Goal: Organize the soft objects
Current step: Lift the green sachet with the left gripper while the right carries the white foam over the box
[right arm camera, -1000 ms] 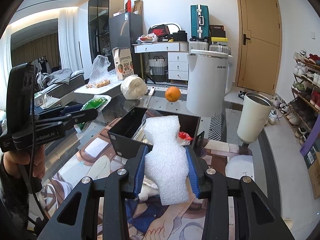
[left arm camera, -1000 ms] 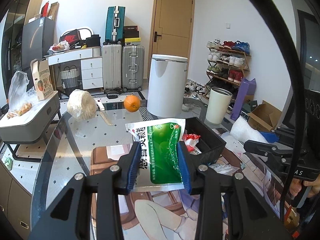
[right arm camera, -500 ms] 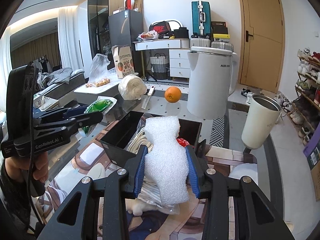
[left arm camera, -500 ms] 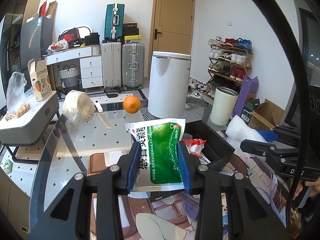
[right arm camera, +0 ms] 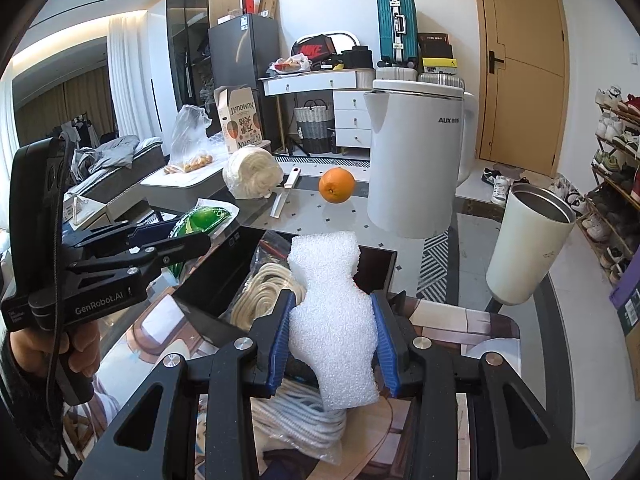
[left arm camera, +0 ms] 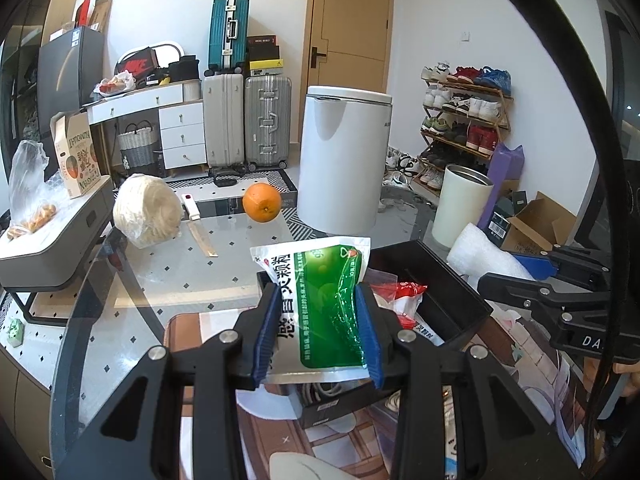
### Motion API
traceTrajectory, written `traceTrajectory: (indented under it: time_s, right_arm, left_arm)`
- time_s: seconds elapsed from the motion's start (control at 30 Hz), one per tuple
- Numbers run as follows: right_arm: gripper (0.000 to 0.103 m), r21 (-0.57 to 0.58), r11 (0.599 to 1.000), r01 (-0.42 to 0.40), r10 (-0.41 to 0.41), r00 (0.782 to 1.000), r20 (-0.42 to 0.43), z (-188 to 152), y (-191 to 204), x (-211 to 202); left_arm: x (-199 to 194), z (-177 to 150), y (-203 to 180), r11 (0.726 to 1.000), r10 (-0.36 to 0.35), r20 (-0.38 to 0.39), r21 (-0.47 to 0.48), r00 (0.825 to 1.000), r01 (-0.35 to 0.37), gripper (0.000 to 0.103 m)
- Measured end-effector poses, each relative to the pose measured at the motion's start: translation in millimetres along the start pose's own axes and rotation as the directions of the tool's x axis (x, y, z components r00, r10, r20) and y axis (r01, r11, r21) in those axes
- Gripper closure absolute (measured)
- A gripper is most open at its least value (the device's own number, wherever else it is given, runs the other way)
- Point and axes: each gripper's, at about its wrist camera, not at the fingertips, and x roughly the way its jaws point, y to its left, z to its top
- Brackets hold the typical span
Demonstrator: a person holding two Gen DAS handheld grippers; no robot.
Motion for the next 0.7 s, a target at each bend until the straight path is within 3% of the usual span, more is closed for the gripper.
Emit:
traceTrajectory:
  time_s: [0.7]
  right_arm:
    - [0.065, 0.004, 1.0, 0.023, -0.023, 0.999, -0.035, 6.8, -14.8, 20.9]
  left_arm:
    - [50.4, 3.2, -11.5, 0.998, -0.038, -0.074, 0.051, 0.997, 0.042, 0.066]
